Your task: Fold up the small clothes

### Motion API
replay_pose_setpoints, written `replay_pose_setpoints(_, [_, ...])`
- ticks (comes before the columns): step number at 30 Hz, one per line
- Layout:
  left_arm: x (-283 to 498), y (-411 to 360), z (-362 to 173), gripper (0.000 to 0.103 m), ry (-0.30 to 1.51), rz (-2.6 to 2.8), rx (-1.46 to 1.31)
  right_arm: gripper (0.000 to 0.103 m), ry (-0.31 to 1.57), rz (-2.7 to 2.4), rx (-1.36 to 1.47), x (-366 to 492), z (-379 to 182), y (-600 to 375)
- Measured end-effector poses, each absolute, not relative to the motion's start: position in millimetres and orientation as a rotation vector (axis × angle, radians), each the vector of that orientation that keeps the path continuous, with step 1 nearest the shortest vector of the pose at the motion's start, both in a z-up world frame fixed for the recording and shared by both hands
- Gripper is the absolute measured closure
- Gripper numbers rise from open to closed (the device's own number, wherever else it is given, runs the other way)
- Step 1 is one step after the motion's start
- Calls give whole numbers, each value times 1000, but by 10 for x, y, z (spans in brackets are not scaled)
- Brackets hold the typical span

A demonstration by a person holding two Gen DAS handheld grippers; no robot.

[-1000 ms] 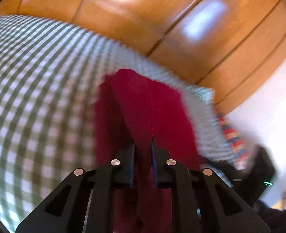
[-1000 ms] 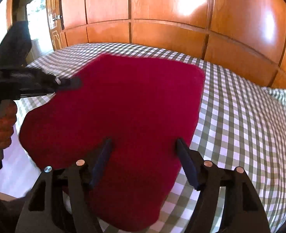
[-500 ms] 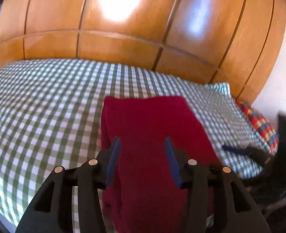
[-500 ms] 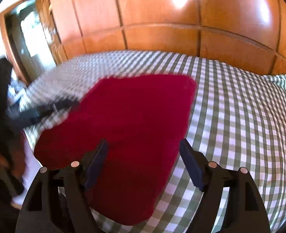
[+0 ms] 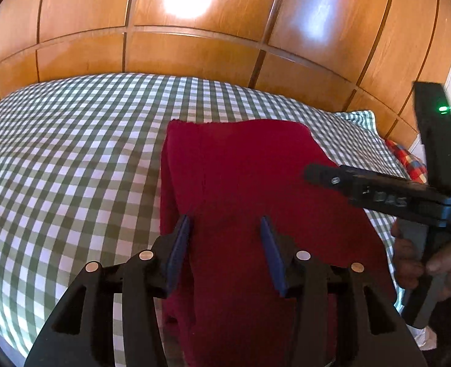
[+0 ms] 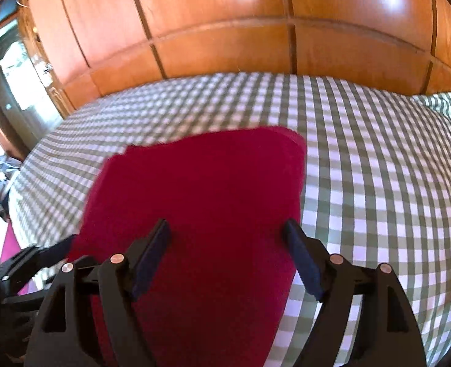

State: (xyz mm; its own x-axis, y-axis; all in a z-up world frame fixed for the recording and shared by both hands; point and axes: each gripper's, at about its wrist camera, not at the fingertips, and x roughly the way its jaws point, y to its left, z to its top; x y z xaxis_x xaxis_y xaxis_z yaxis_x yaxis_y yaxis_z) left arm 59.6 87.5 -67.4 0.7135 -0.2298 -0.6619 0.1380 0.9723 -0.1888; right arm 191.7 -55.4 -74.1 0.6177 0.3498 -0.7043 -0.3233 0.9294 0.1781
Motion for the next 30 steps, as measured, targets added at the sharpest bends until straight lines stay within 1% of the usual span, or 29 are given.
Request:
replay_pose_setpoints(1, [606,884,-694,55,754,-205,-132,23,828,382,36,1941,-788,-555])
replay_pose_setpoints(5, [622,901,-769,55,766,-215,-151,17,858,385,67,2035,-946,-612])
replay_pose_setpoints(9, [608,919,-803,54,763,-220,-165,14,863,399,101,2049,-1013,-676])
replay_pose_setpoints(11, [570,956,-752,52,754,-228,-188,6,871,410,136,2046,-993,-760])
replay_pose_setpoints(13, [518,1028,-688,51,741,-240,-227,4,873,410,180,2007,-950,-895])
replay_pose_setpoints(16, [529,1200,-638,25,748,-261,-303,4,861,447,255,1879,-908,-1142])
replay_pose_setpoints(19, [705,1309,-736,25,818,-287,-395,4,927,543,359,1829,-1044,-1310])
replay_pose_setpoints(21, [873,1346,-905,23,895,-372,-482,6,951,597,415,1800,-1128,-1375])
replay_pose_setpoints(23, [984,1377,-1092,21,954,-432,-551,16,986,676,456,1810,-1204,-1348])
replay_pose_setpoints(24, [1003,1414,-1155,21,944,-462,-585,17,989,693,456,1799,-1225,-1324])
replay_pose_setpoints(25, [996,1448,-1179,22,920,-484,-606,22,992,714,461,1793,-1249,-1311])
replay_pose_setpoints(27, [986,1443,-1179,32,916,-510,-603,27,1002,761,501,1801,-1306,-1296])
replay_pose_setpoints(29, [963,1427,-1178,38,908,-534,-597,37,999,781,520,1781,-1324,-1308])
replay_pose_setpoints(30, [953,1418,-1172,40,904,-543,-592,40,997,786,521,1772,-1315,-1318])
